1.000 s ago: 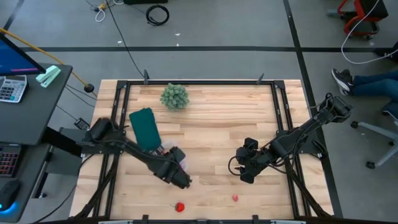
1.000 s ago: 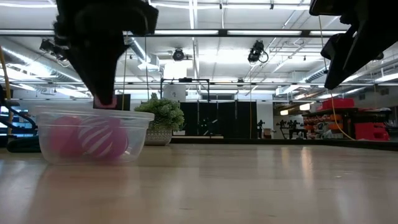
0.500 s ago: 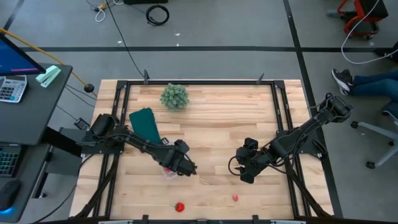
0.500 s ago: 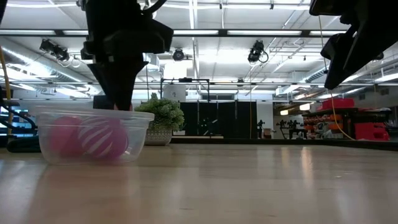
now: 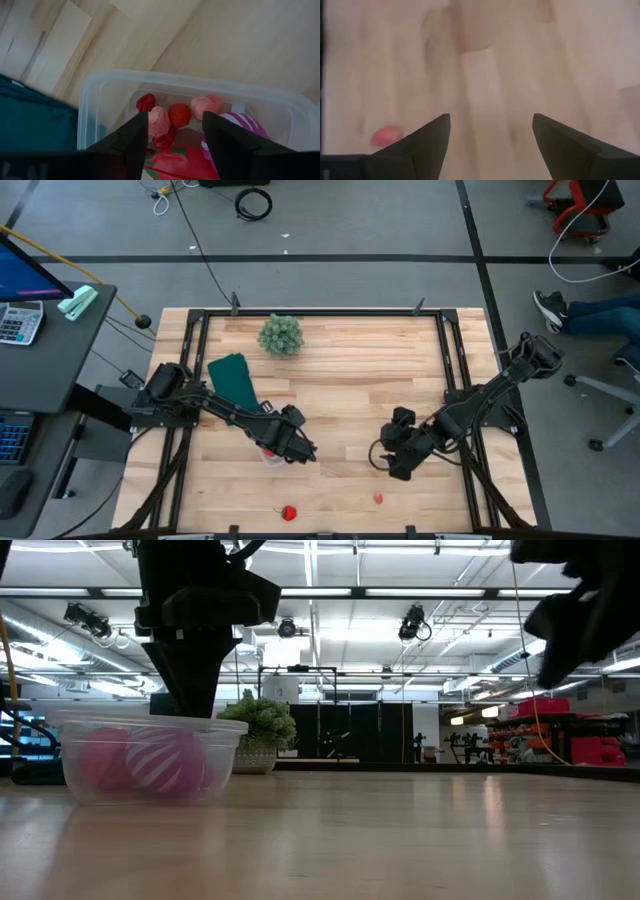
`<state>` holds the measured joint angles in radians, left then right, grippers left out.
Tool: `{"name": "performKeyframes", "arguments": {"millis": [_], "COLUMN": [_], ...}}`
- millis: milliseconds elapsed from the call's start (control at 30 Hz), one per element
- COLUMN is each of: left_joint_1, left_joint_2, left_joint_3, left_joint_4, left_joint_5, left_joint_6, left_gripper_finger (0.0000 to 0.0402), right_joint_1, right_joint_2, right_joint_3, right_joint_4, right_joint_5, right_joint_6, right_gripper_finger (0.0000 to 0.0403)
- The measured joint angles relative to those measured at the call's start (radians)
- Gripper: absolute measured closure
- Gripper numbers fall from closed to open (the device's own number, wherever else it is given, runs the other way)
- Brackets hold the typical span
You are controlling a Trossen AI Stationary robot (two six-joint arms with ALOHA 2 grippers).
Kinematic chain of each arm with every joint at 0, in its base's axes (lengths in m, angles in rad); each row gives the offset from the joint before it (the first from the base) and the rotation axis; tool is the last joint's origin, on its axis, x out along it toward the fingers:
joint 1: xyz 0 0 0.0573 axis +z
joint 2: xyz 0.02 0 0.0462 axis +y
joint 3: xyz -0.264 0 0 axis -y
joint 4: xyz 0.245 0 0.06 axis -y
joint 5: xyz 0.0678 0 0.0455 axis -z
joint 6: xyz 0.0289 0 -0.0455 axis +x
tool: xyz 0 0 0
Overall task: Pick and placing Produce into tupperware
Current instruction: Put the pink peach into the transparent bin
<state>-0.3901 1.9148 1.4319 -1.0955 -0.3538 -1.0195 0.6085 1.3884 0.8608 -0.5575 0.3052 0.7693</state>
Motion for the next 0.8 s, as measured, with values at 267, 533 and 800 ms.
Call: {"name": "performKeyframes", "arguments": {"millis": [267,533,800], "left_joint_1": [0.000,0.000,0.000], "left_joint_2": [0.000,0.000,0.000], "left_joint_3": [0.000,0.000,0.000], "left_joint_4": [0.007,0.008,0.009], "left_joint_5": [-0.014,-0.031,-0.031], "left_joint_6": [0.048,0.048,0.047], "left_gripper_finger": [0.0183,0.0190,0.0190], "right_joint_1": [0.202,0.300,0.300], "right_joint_2": [0.018,0.223,0.441], "right_joint_3": [0.000,0.000,0.000], "right_joint_4": [0.063,0.343,0.539], "right_joint_5": [0.073,0.220,0.225], "right_joint_6": [0.150,0.112,0.126], "right_gripper_finger": [0.0111,0.0111,0.0111]}}
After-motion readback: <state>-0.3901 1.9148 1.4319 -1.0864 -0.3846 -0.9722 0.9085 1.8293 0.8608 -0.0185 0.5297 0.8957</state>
